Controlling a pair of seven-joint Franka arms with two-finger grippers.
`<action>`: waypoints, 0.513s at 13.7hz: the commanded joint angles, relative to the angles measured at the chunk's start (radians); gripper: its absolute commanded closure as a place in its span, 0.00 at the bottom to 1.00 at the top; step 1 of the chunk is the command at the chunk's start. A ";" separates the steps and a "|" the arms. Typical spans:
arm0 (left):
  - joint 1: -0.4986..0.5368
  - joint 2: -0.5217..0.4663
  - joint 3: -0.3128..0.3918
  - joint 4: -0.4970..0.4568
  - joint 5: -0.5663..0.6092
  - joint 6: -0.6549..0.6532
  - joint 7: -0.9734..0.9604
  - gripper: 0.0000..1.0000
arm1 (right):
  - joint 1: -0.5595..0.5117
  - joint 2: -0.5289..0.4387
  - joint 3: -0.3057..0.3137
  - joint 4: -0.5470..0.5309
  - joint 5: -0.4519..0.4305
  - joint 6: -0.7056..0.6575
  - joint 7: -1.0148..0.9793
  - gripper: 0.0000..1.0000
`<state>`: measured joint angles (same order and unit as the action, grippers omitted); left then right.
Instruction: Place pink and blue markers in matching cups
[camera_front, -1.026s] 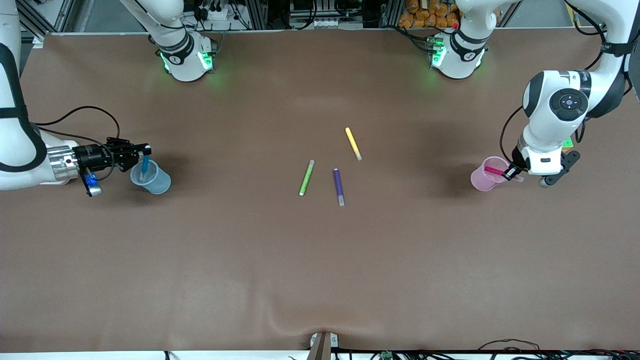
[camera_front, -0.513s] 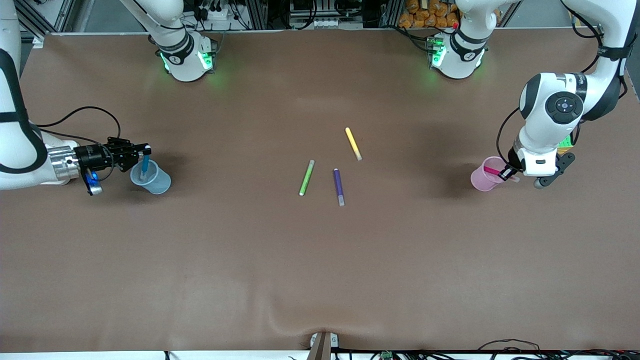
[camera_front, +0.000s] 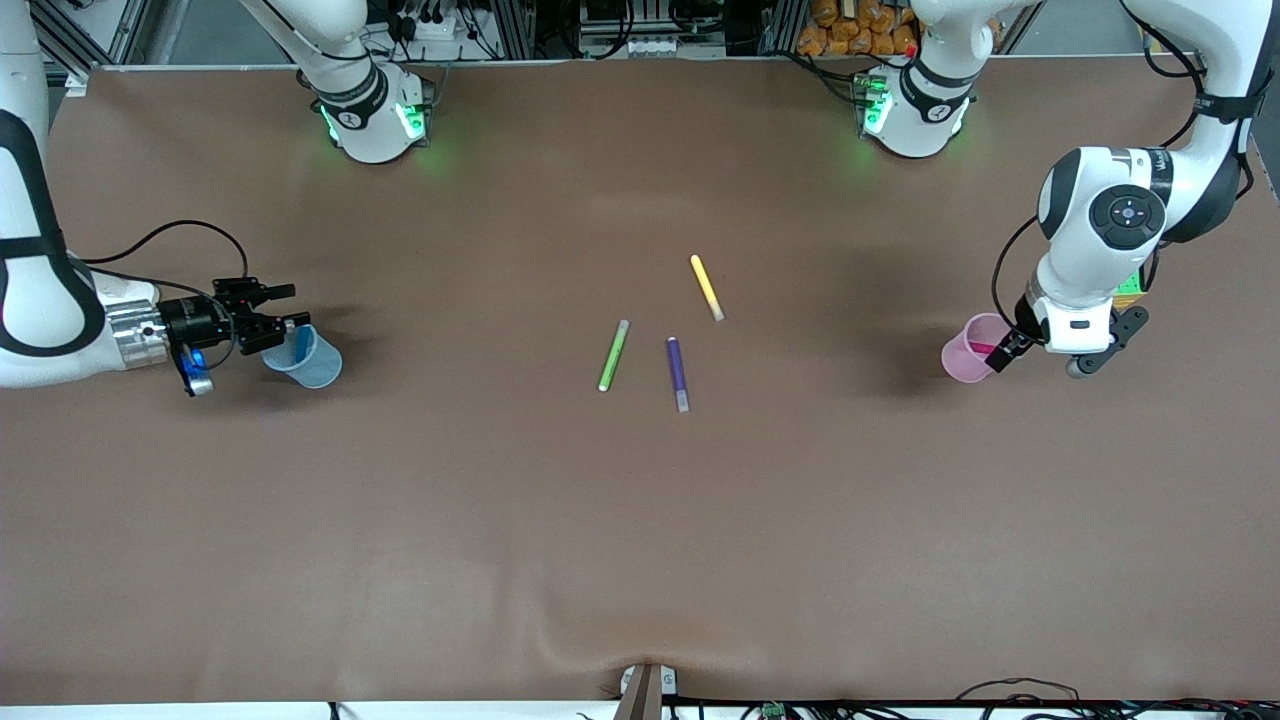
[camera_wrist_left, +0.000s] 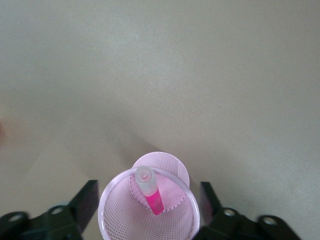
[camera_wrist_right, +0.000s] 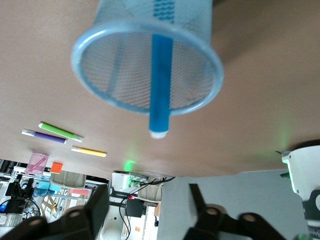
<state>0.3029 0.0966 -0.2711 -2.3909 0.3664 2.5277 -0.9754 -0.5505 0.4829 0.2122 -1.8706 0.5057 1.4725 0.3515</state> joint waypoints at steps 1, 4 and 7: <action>0.005 -0.008 -0.013 0.050 0.022 -0.075 0.003 0.00 | 0.029 -0.004 0.003 0.126 -0.010 -0.105 0.105 0.00; 0.007 -0.014 -0.037 0.113 0.020 -0.173 0.000 0.00 | 0.090 0.000 0.004 0.336 -0.055 -0.234 0.205 0.00; 0.007 -0.014 -0.066 0.195 0.006 -0.298 0.001 0.00 | 0.155 -0.001 0.004 0.493 -0.093 -0.291 0.233 0.00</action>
<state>0.3031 0.0920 -0.3127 -2.2493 0.3673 2.3137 -0.9753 -0.4313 0.4707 0.2184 -1.4864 0.4620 1.2163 0.5541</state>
